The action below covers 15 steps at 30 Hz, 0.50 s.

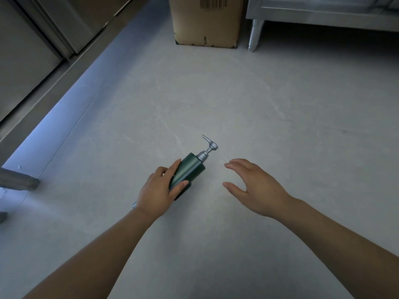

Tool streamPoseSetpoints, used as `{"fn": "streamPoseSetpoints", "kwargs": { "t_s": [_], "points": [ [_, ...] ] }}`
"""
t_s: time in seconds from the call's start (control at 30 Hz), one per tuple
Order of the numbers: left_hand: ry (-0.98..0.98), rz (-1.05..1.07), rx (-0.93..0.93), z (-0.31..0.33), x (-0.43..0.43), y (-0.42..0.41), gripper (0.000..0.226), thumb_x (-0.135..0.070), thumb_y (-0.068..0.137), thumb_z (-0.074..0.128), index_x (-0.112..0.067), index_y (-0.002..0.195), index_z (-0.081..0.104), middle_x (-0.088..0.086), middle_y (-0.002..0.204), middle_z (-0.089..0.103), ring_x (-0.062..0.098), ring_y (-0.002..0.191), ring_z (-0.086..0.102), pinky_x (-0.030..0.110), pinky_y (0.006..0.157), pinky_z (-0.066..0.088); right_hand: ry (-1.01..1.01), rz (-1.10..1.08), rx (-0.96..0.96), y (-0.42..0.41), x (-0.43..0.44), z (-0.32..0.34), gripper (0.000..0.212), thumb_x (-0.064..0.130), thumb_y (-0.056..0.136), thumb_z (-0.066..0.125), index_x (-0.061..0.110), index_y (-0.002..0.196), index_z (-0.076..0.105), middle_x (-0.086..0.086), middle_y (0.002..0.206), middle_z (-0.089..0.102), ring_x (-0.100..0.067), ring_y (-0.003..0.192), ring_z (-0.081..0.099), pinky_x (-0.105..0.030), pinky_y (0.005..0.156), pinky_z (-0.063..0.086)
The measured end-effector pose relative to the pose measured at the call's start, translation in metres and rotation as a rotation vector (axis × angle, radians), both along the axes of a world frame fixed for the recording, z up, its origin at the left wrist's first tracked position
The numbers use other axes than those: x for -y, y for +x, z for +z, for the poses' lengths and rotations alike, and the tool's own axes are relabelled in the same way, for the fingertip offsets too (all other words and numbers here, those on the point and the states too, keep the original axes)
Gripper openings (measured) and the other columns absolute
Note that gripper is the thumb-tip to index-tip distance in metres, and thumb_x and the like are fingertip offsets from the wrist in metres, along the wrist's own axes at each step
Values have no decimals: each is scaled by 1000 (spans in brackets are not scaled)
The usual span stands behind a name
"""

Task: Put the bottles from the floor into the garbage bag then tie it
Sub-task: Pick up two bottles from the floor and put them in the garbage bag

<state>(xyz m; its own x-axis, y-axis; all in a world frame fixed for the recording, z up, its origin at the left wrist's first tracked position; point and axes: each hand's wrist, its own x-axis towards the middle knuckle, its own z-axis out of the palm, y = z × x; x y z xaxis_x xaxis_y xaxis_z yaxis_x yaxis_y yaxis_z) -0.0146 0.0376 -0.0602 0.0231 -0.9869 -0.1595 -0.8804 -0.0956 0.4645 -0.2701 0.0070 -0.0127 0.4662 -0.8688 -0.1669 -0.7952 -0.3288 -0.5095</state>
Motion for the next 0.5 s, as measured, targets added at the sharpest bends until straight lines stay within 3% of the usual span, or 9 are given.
{"fn": "streamPoseSetpoints", "kwargs": {
  "t_s": [0.3, 0.5],
  "points": [
    [-75, -115, -56, 36, 46, -54, 62, -57, 91, 36, -36, 146, 19, 4, 119, 51, 21, 99, 53, 33, 74, 45, -56, -186, -58, -46, 0, 46, 52, 47, 92, 45, 24, 138, 38, 6, 147, 36, -14, 131, 36, -31, 102, 37],
    [-106, -257, -198, 65, 88, -118, 62, -59, 88, 36, -41, 145, 19, 2, 108, 49, 17, 86, 49, 29, 71, 37, -91, -338, -163, -103, -1, 89, 52, 45, 92, 47, 22, 138, 40, 3, 146, 38, -16, 130, 39, -33, 100, 40]
  ]
}}
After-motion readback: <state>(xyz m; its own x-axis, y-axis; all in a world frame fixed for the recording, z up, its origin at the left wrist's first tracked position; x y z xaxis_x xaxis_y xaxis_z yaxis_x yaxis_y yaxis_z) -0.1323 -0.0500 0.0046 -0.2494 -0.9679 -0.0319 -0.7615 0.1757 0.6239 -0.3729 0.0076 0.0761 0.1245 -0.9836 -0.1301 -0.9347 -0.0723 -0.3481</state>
